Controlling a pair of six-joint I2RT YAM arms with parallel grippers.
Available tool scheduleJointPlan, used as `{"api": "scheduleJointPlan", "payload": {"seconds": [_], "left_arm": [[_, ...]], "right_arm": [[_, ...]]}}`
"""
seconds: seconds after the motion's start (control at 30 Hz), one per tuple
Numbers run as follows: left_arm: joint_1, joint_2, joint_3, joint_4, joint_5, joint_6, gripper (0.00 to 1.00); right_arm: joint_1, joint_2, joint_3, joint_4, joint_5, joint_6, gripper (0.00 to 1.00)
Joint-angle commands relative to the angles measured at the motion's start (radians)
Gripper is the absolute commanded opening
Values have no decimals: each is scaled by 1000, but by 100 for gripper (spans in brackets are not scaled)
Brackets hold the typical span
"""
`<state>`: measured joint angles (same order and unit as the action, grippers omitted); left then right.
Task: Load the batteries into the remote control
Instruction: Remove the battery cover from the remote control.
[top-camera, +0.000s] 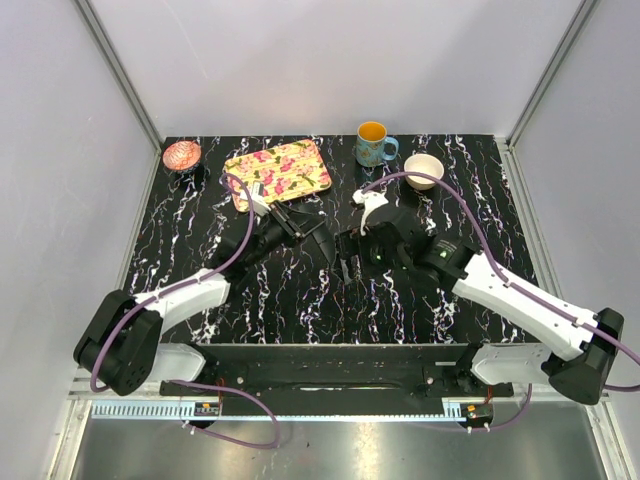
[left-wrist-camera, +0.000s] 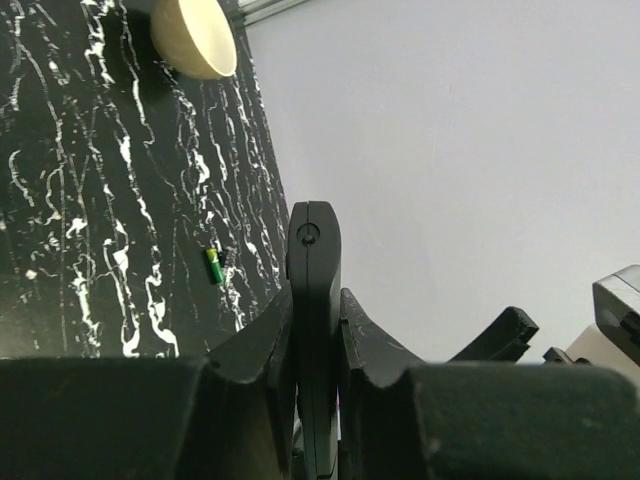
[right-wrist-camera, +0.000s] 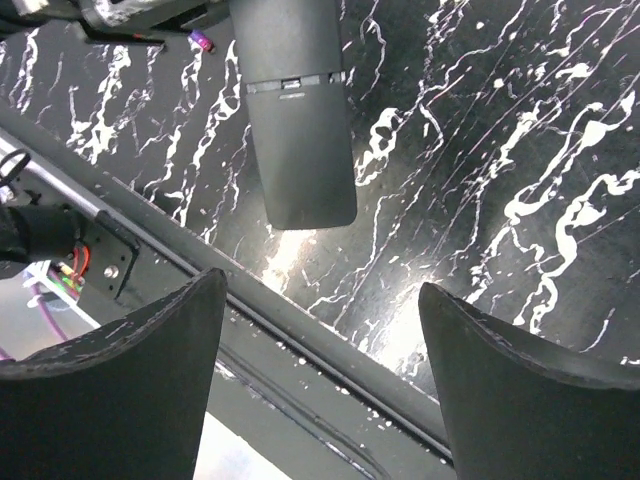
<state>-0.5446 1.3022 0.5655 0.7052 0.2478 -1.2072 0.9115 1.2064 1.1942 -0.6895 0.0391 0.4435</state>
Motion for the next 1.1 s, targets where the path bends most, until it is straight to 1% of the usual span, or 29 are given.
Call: {"api": "scheduleJointPlan", "payload": {"seconds": [0.0, 0.13, 0.3, 0.53, 0.67, 0.87, 1.07], "left_arm": [[2, -6, 62, 54, 53, -29, 0], [-2, -9, 62, 37, 61, -26, 0], [0, -17, 57, 34, 67, -26, 0], [-2, -20, 60, 34, 68, -26, 0], [-5, -17, 57, 37, 68, -28, 0], [-6, -21, 54, 40, 67, -28, 0], [-6, -24, 51, 40, 68, -28, 0]], "right_arm": [[27, 44, 88, -19, 102, -48, 87], [50, 88, 110, -15, 136, -60, 87], [55, 125, 125, -5, 130, -75, 84], [55, 131, 111, 7, 114, -77, 71], [55, 131, 107, 10, 110, -78, 61], [55, 133, 104, 13, 93, -80, 56], [55, 134, 99, 16, 81, -84, 46]]}}
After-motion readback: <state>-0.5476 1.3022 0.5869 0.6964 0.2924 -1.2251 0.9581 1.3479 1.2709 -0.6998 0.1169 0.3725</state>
